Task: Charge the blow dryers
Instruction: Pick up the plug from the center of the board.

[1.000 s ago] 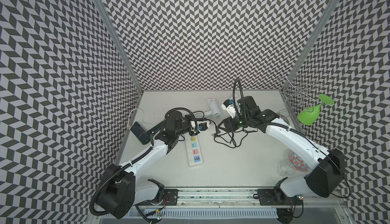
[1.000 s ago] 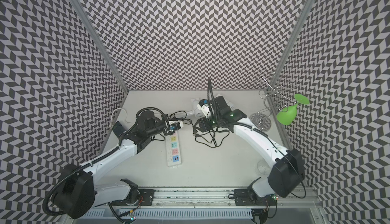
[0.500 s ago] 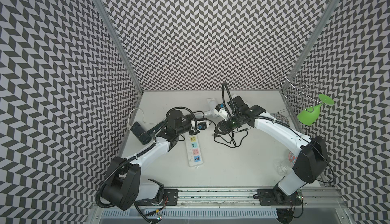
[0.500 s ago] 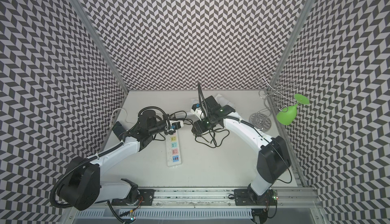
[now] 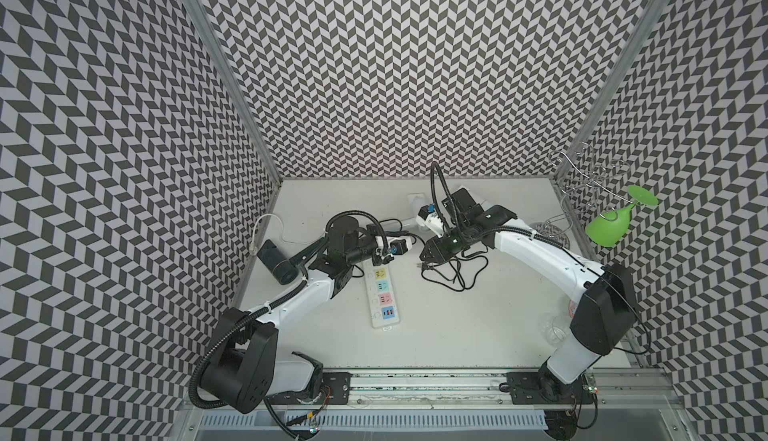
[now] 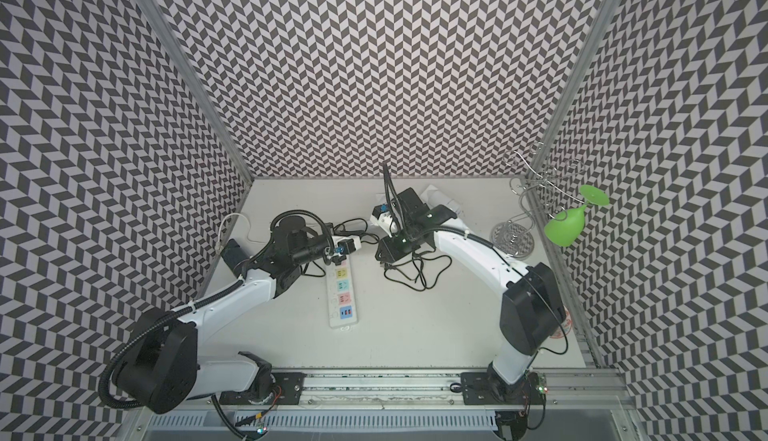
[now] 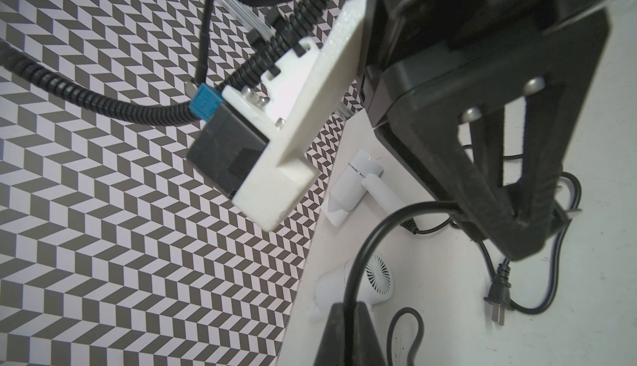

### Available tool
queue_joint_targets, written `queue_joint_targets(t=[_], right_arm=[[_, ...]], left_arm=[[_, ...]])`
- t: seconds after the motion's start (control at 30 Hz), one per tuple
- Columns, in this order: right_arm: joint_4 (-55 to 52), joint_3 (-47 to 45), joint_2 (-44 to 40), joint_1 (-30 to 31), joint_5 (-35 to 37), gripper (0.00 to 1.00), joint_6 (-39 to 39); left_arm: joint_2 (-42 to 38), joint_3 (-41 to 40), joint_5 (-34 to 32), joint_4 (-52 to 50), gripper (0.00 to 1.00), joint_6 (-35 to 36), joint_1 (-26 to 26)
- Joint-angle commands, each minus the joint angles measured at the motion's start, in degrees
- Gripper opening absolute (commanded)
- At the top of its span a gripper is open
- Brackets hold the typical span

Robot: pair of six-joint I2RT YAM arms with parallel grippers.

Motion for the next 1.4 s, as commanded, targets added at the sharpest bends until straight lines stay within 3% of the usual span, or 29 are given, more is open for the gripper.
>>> queue_joint_targets(t=[0.0,0.07,0.27,0.37,0.4,0.43,0.63,0.83,1.1,1.27,1.37], right_arm=[[1.2,0.0,-1.1,0.5,0.0,0.20,-0.2],[1.9,-0.3,-1.3,0.6,0.0,0.14,0.3],[7.9,-4.0,-2.8,0.9,-0.8,0.00,3.1],[11.6,-6.7,-3.9,0.9,-1.0,0.00,4.6],[12.9,-7.5,-4.4,0.9,-0.7,0.00,5.1],[14.3,-8.4,-4.9,0.9,-0.6,0.00,5.6],[20.2,-11.3,-6.6,0.4,1.1,0.00,8.1],[27.5,-15.6,-10.4,-2.9,0.9,0.00,11.6],[38.2,-21.2,-16.3,-8.9,-2.3,0.00,18.2],[45.4,-25.7,-19.3,-11.1,-4.2,0.00,22.3],[50.4,-28.6,-20.9,-11.7,-6.4,0.00,24.9]], left_arm=[[0.7,0.1,1.5,2.5,0.00,-0.9,0.2],[0.8,0.1,1.5,3.5,0.13,-2.5,0.2],[0.9,0.4,1.3,6.5,0.39,-8.1,0.2],[0.6,0.9,1.7,7.1,0.56,-11.0,0.4],[0.4,1.0,1.8,7.1,0.70,-11.7,0.3],[0.1,1.2,2.0,7.1,0.99,-12.5,0.4],[-3.2,1.2,0.2,8.0,0.99,-24.0,0.5],[-7.5,2.1,-12.2,4.4,0.99,-50.6,0.5],[-13.6,-7.5,-7.6,11.4,0.99,-71.6,-1.3],[-13.0,-11.5,0.9,17.7,0.99,-85.7,-2.6],[-13.9,-17.1,-1.3,26.1,0.99,-91.9,-6.5]])
